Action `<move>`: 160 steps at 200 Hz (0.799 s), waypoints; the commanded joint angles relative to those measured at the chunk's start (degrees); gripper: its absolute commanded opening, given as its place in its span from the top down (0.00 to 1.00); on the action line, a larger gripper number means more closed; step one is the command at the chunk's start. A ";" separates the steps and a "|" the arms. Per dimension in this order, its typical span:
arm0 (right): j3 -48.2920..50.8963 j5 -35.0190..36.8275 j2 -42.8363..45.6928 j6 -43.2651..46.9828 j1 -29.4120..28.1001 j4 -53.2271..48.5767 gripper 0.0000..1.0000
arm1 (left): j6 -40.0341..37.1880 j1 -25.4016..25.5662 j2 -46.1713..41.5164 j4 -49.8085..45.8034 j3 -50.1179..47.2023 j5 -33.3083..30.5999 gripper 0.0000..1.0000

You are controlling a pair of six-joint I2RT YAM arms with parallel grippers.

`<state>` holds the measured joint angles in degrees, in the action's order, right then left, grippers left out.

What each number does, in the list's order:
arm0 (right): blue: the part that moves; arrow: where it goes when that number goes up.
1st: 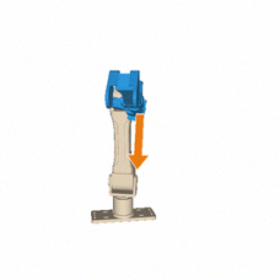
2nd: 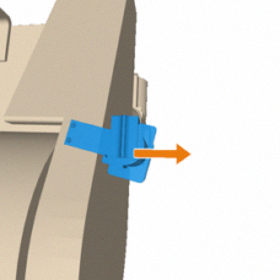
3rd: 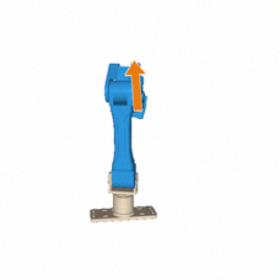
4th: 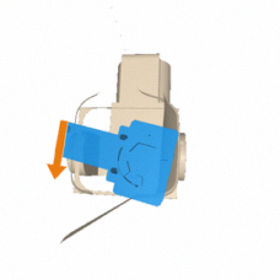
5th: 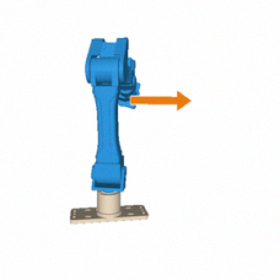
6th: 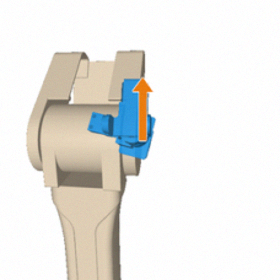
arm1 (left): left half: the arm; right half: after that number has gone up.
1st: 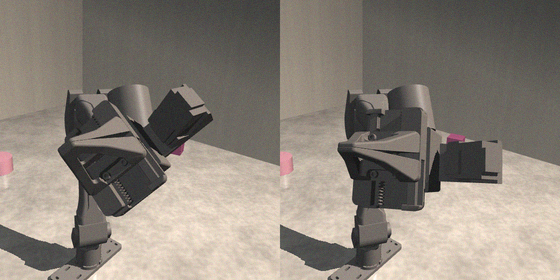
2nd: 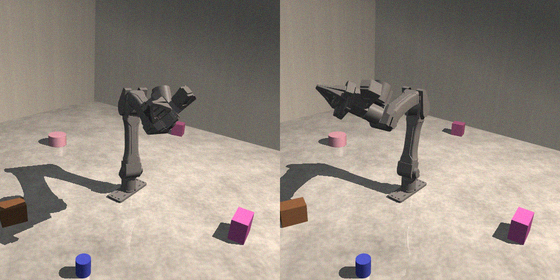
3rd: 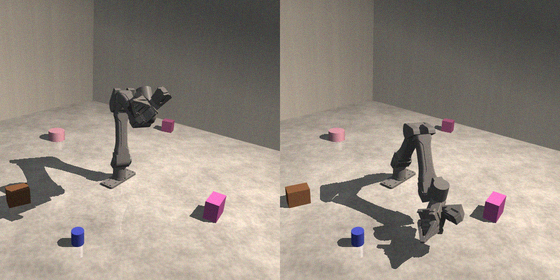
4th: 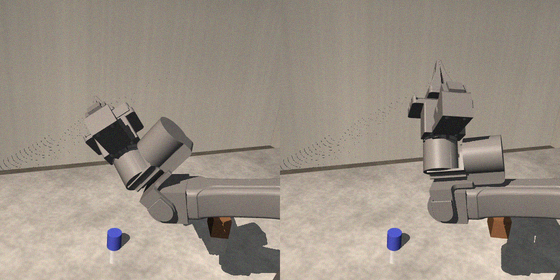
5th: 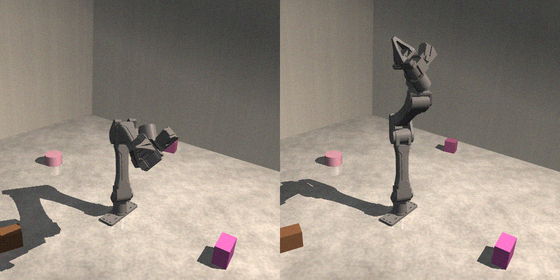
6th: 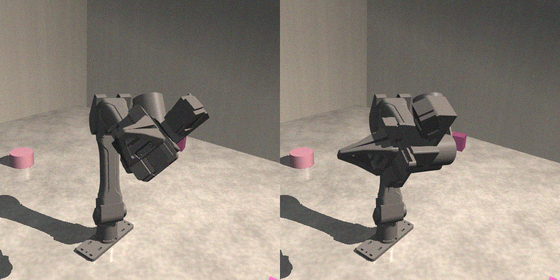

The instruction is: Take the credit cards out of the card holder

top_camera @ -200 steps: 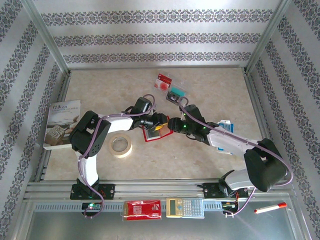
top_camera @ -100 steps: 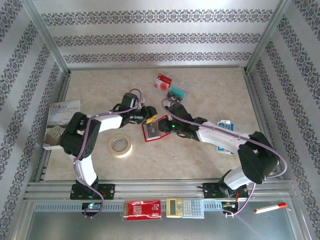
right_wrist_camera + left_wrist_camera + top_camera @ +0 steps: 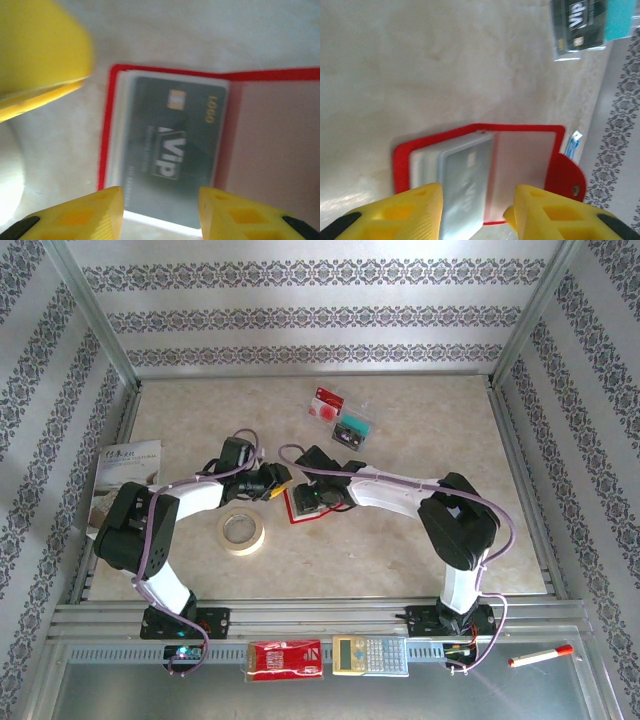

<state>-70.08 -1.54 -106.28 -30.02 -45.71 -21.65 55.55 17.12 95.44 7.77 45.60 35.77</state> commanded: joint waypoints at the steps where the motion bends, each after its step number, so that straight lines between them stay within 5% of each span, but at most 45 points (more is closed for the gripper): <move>1: -0.20 -0.56 -1.40 -2.12 2.16 -2.24 0.54 | -0.05 -0.02 -0.78 0.12 -1.08 1.68 0.57; 160: 3.59 -2.49 -6.46 -4.43 4.52 -1.00 0.74 | -2.99 5.12 1.18 -4.43 2.47 1.67 0.65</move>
<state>-69.21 -4.47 -110.08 -33.34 -41.98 -20.40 54.19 21.08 95.53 5.02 46.00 37.43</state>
